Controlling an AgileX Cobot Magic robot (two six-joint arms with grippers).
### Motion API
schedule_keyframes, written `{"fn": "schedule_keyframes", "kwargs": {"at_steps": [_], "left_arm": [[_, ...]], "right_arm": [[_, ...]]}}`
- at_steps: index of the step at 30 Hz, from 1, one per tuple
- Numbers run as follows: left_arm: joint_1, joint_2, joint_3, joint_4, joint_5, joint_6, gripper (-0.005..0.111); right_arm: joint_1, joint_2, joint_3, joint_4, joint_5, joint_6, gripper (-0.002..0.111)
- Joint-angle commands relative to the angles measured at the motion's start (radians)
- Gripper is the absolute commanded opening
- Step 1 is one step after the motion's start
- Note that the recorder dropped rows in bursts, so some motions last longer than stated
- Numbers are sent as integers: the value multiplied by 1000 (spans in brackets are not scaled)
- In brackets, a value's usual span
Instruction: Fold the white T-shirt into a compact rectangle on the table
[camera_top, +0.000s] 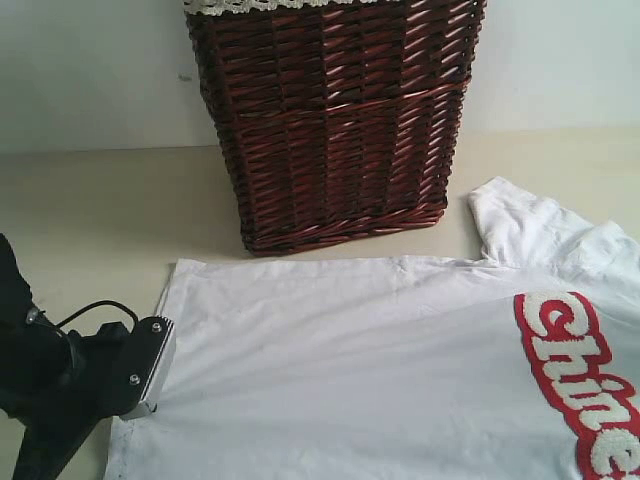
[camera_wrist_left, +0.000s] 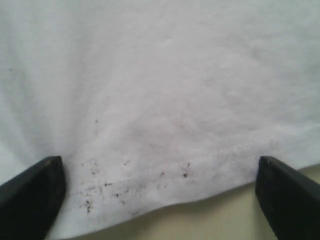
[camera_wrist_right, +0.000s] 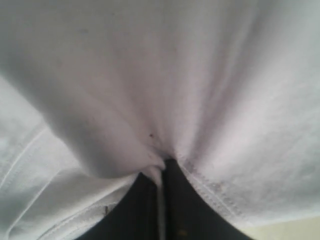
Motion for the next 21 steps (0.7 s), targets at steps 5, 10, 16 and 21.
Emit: {"fn": "schedule_keyframes", "kwargs": {"at_steps": [5,10,16,21], "left_arm": [[-3,34,16,24,14,-15,105],[-3,34,16,24,14,-15,105],[-3,34,16,24,14,-15,105],[-3,34,16,24,14,-25,105]], "right_arm": [[-9,1,11,5,-11,52,0],[-9,1,11,24,-58,84,0],[-9,1,11,24,-58,88,0],[-9,1,11,24,-58,88,0]]}}
